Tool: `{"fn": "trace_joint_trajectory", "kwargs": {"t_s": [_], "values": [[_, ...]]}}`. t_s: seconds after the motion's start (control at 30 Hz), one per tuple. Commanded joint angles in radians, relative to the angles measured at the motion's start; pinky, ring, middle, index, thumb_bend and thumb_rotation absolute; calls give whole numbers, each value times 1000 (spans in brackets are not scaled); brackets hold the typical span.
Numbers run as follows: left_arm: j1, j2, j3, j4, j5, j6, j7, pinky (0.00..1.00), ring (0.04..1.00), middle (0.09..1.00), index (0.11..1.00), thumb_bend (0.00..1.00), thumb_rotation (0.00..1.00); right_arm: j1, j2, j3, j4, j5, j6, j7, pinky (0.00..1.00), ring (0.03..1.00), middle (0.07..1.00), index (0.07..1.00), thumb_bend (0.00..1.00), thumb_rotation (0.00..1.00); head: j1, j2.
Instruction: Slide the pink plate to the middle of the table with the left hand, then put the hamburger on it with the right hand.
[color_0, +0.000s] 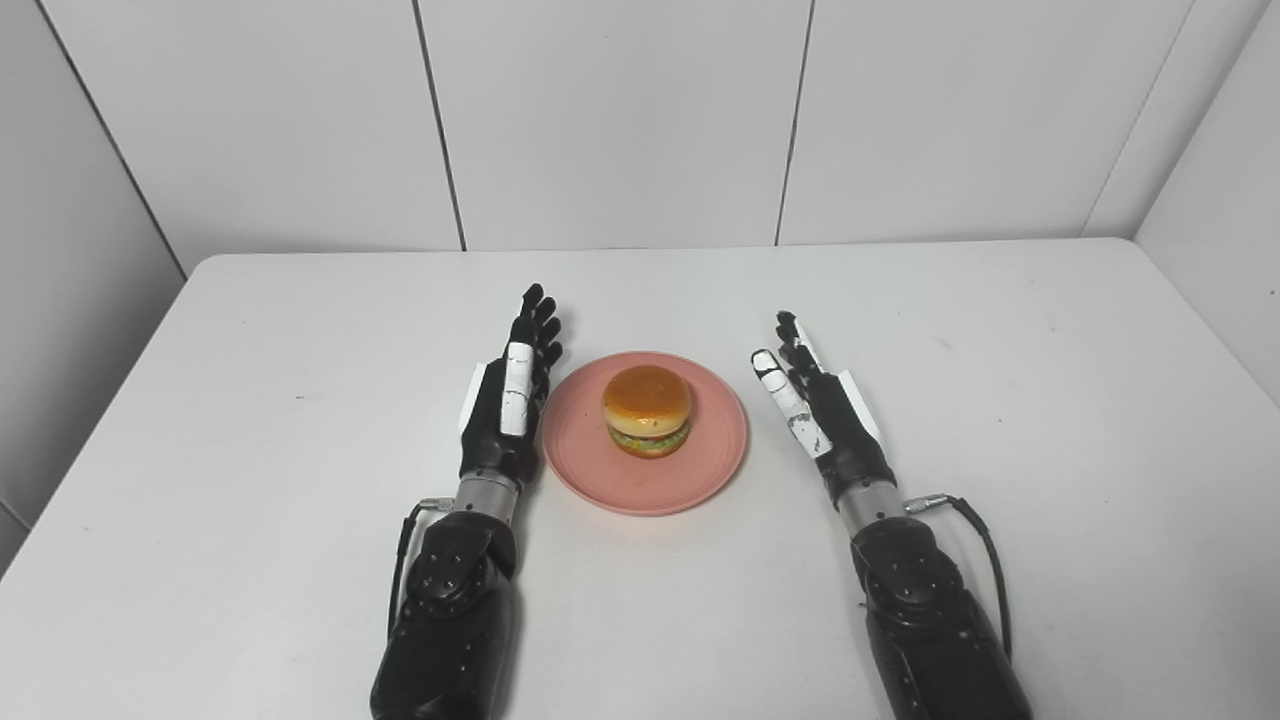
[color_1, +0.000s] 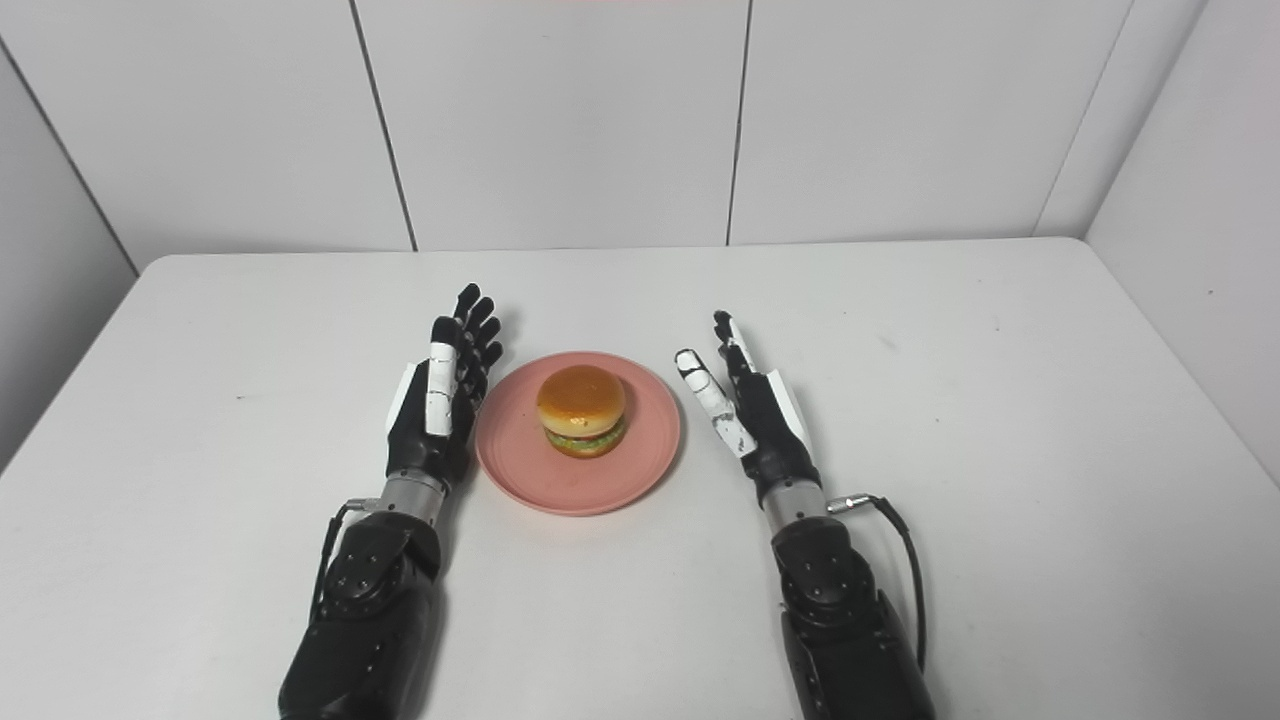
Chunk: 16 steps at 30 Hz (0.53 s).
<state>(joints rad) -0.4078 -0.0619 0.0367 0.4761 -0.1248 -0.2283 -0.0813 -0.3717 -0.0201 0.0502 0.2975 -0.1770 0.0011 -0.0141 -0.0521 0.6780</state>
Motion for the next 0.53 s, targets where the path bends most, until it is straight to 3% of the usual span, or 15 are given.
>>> {"fn": "trace_joint_trajectory", "kwargs": {"t_s": [0.0,0.17,0.5], "values": [[23,19,7,43,9,-39,5,1000,1000,1000,1000,800,1000,-36,22,-16,3,30,-89,-27,1000,1000,1000,1000,644,1000,-1,-2],[18,33,7,71,12,-57,6,1000,1000,1000,1000,809,1000,-39,50,-41,50,79,-165,-50,1000,1000,1000,1000,587,1000,-1,0],[19,44,9,75,4,-48,5,1000,1000,1000,1000,819,1000,-42,65,-65,82,126,-199,-58,1000,1000,1000,1000,563,1000,-2,-1]]}}
